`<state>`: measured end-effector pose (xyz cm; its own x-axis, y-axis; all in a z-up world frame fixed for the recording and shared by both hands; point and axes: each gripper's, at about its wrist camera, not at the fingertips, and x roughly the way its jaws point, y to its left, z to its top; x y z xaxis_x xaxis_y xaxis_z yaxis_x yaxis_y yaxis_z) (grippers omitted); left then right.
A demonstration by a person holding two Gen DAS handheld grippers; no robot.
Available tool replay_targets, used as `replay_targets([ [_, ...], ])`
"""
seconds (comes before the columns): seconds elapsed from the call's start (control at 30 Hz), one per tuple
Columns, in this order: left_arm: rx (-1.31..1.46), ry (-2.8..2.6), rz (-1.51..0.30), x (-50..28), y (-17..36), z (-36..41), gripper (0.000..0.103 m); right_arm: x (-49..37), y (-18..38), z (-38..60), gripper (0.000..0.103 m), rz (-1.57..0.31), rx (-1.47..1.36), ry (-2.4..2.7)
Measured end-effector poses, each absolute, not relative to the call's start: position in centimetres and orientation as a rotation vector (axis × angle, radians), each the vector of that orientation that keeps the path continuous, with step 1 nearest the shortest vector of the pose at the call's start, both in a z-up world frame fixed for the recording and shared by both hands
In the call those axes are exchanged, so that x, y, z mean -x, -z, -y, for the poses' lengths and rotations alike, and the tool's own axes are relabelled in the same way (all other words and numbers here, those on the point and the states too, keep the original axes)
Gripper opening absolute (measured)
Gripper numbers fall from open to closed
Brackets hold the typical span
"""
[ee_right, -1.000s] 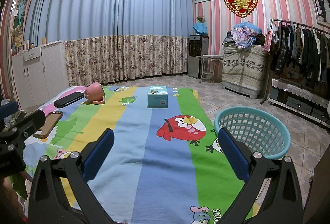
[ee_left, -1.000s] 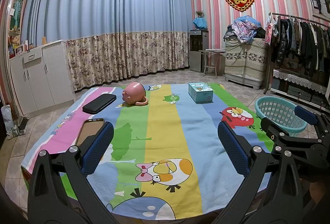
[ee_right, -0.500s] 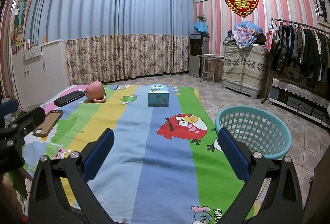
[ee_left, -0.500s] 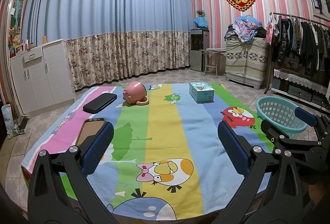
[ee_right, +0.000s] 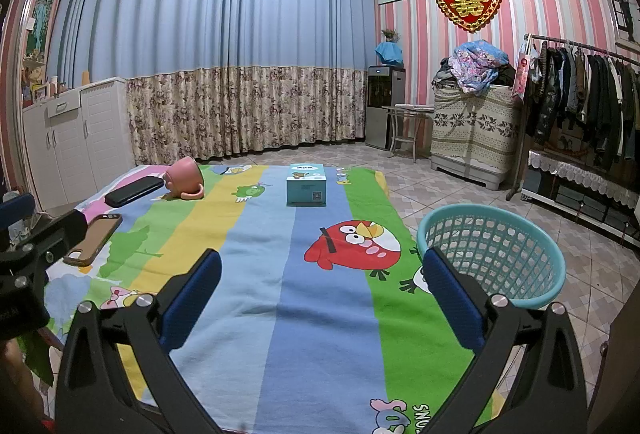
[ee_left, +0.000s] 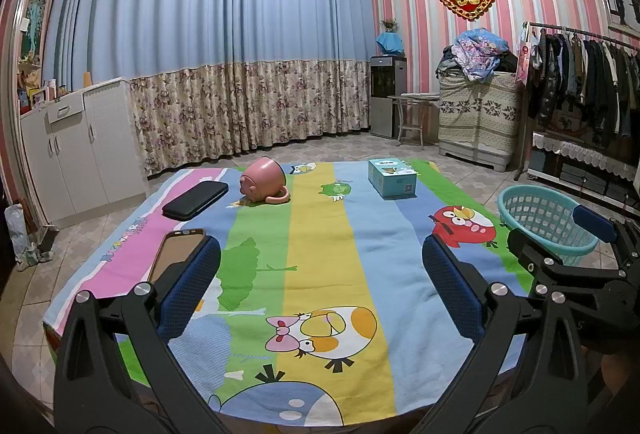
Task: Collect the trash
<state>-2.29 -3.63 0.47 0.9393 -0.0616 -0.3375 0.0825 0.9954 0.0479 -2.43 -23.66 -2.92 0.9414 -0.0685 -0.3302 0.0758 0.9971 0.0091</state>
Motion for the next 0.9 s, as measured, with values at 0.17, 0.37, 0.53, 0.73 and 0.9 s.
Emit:
replay_targets([
  [0.17, -0.060, 0.074, -0.343, 2.30, -0.50, 3.63, 0.098, 2.42, 2.89, 23.67, 0.098, -0.335, -0.021, 0.074],
  [0.37, -0.061, 0.073, -0.344, 2.29, -0.52, 3.62, 0.098, 2.43, 2.87, 23.67, 0.098, -0.337, -0.022, 0.074],
  [0.53, -0.063, 0.073, -0.344, 2.28, -0.53, 3.59, 0.098, 2.42, 2.86, 23.68, 0.098, -0.336, -0.022, 0.073],
  [0.73, -0.064, 0.069, -0.339, 2.32, -0.54, 3.58, 0.098, 2.41, 2.82, 23.68, 0.098, -0.336, -0.021, 0.073],
  [0.9, -0.066, 0.066, -0.335, 2.47, -0.34, 3.29, 0.098, 2.41, 2.81, 23.67, 0.098, -0.337, -0.021, 0.074],
])
